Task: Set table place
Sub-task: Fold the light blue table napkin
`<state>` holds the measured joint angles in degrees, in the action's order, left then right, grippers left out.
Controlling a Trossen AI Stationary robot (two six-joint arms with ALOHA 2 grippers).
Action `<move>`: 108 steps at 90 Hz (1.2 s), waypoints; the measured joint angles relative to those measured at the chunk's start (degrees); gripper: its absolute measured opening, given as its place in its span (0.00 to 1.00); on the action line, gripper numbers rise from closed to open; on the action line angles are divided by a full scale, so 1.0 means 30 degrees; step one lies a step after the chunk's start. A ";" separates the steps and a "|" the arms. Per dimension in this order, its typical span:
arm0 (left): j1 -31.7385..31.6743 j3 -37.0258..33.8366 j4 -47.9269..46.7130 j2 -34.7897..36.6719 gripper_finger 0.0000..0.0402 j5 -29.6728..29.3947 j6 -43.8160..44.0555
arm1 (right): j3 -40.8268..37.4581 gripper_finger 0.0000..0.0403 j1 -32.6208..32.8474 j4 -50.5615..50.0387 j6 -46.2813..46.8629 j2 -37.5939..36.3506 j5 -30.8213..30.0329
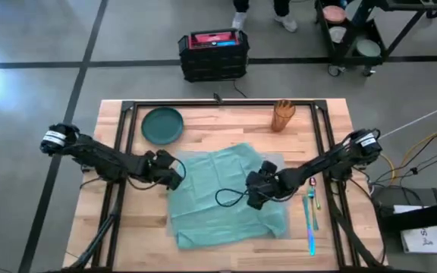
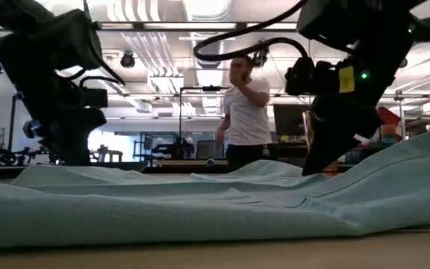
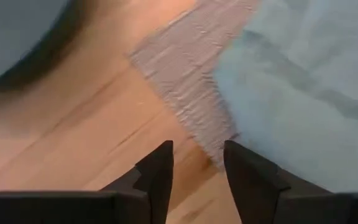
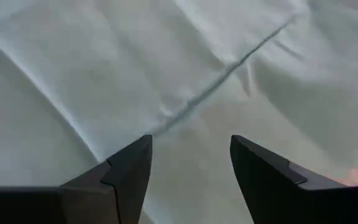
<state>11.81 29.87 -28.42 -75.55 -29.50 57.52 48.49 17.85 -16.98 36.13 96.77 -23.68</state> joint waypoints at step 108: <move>0.0117 0.1686 -0.5872 0.2025 0.28 0.2781 -0.5175 | -0.0626 0.54 0.0459 0.1919 0.1227 -0.0007 0.0029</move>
<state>12.16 34.93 -46.03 -69.48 -21.15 42.00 46.61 19.22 -11.22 39.81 96.75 -23.59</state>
